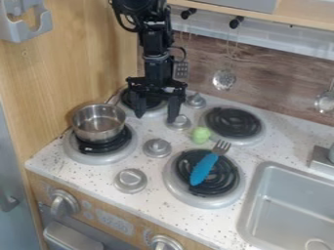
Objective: Move the blue fork to the upper right burner
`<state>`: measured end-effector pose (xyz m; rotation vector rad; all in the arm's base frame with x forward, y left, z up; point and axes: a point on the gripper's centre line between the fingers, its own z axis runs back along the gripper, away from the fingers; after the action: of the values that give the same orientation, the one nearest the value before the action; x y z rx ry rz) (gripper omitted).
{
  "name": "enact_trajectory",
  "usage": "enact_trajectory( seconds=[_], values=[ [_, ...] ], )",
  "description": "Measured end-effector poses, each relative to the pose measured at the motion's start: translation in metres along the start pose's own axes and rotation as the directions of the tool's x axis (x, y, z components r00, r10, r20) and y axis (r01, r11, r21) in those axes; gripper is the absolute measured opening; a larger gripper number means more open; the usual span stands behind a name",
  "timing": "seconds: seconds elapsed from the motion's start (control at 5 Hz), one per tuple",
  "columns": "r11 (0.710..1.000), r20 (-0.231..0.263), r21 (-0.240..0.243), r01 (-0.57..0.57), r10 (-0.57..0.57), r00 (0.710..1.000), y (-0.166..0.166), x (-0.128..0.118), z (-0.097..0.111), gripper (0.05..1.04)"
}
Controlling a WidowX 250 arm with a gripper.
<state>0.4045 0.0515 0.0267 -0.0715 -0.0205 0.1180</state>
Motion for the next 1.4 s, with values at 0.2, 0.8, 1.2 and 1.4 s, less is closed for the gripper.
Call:
enact_trajectory(
  seconds=[0.2,0.8,1.2,1.4],
  values=[
    [1.000,-0.052,-0.003,-0.005,0.005,0.999,0.001,-0.009,-0.017,0.999],
    [0.950,-0.082,-0.033,0.311,-0.313,0.946,-0.082,-0.080,-0.015,0.999],
    [0.962,-0.010,-0.007,0.273,-0.273,0.962,-0.093,-0.069,-0.024,0.998],
    [0.970,0.017,0.019,0.243,-0.243,0.970,-0.094,-0.063,-0.040,0.999]
  ],
)
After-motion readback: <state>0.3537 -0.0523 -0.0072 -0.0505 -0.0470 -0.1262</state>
